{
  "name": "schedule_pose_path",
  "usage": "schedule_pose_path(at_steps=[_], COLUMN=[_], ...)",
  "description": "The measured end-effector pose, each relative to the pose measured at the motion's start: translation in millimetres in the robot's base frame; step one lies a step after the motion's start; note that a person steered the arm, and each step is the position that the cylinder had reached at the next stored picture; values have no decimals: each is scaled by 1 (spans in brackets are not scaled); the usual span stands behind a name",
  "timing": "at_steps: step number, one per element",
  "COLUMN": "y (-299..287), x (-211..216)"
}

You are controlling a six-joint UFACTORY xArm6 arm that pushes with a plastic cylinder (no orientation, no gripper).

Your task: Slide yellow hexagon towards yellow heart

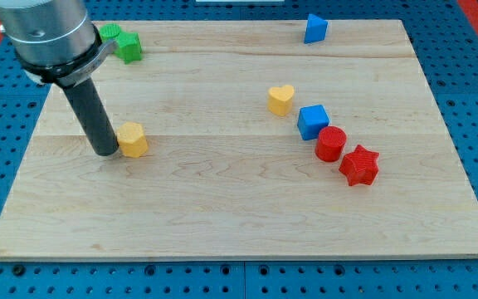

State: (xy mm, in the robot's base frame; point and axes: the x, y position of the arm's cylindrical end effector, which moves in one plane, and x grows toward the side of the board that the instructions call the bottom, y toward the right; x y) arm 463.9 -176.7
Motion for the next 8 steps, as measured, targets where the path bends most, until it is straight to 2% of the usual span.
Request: schedule_pose_path(at_steps=[4, 5, 6, 8], y=[90, 92, 92, 128], x=[-8, -15, -28, -58])
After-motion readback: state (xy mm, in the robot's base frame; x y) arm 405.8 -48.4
